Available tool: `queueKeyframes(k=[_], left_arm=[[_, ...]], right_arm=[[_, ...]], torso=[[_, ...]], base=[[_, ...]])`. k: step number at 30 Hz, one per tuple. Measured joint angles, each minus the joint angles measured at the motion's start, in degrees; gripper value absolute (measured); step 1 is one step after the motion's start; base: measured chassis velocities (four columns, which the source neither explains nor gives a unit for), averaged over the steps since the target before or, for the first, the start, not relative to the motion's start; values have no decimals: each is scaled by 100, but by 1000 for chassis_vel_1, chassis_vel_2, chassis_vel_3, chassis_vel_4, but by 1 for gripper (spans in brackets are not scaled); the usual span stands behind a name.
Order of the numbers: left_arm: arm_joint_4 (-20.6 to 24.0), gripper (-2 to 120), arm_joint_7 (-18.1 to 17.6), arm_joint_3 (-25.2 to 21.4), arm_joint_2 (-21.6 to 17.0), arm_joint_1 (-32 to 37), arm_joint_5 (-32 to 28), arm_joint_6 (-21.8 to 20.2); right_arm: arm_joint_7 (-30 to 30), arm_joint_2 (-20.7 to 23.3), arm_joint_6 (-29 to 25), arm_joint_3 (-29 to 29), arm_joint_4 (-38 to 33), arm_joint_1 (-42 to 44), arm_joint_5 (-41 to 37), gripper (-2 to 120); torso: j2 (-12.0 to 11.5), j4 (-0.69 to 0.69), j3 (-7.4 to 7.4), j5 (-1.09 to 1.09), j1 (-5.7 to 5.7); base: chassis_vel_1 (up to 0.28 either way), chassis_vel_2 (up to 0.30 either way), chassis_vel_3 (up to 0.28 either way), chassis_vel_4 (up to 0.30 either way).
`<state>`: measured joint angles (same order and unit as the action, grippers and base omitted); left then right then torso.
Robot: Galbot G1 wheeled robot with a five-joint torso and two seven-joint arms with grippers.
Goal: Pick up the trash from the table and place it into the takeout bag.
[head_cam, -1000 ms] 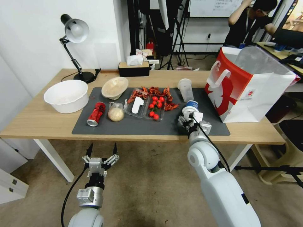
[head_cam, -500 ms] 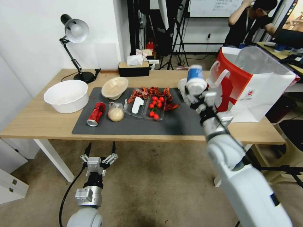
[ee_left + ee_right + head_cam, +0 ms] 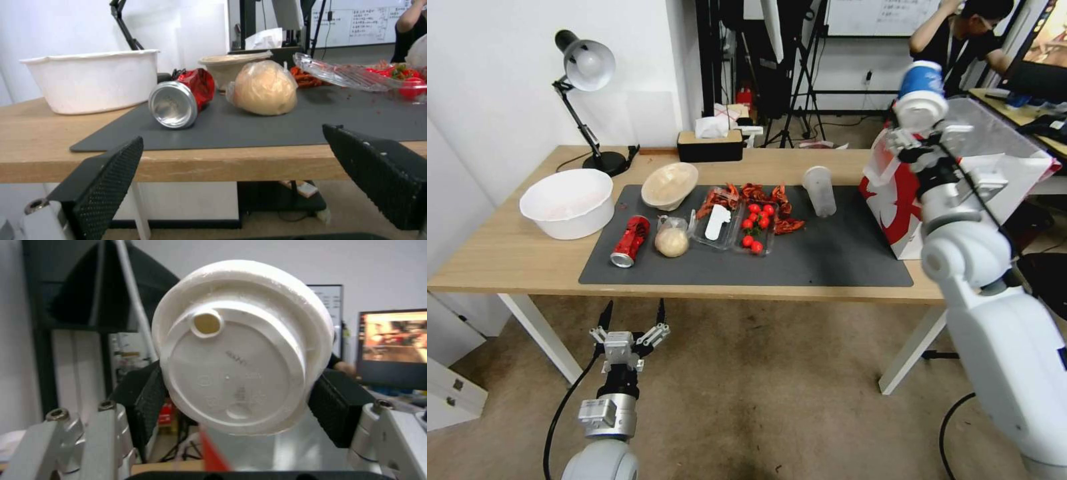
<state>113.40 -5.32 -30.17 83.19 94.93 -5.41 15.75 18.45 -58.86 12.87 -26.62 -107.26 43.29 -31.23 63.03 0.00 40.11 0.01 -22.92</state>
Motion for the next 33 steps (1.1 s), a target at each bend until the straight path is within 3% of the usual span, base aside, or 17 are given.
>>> queueKeyframes(k=[5, 11, 22, 33], left_arm=[[1, 100, 6, 8, 16, 9, 2, -10], [27, 100, 7, 19, 19, -2, 9, -24], [32, 100, 7, 13, 16, 11, 9, -23], [13, 100, 7, -20, -11, -25, -26, 0]], right_arm=[[21, 49, 21, -107, 130, -52, -53, 74], [54, 58, 21, -214, 140, -3, -62, 99], [62, 73, 67, -236, -19, 88, -63, 100], [-136, 74, 46, -94, -1000, 622, -541, 100]], torso=[[0, 0, 0, -1, 0], [0, 0, 0, -1, 0], [0, 1, 0, -2, 0], [0, 0, -1, -2, 0]], base=[[0, 0, 0, 0], [0, 0, 0, 0], [0, 0, 0, 0], [0, 0, 0, 0]])
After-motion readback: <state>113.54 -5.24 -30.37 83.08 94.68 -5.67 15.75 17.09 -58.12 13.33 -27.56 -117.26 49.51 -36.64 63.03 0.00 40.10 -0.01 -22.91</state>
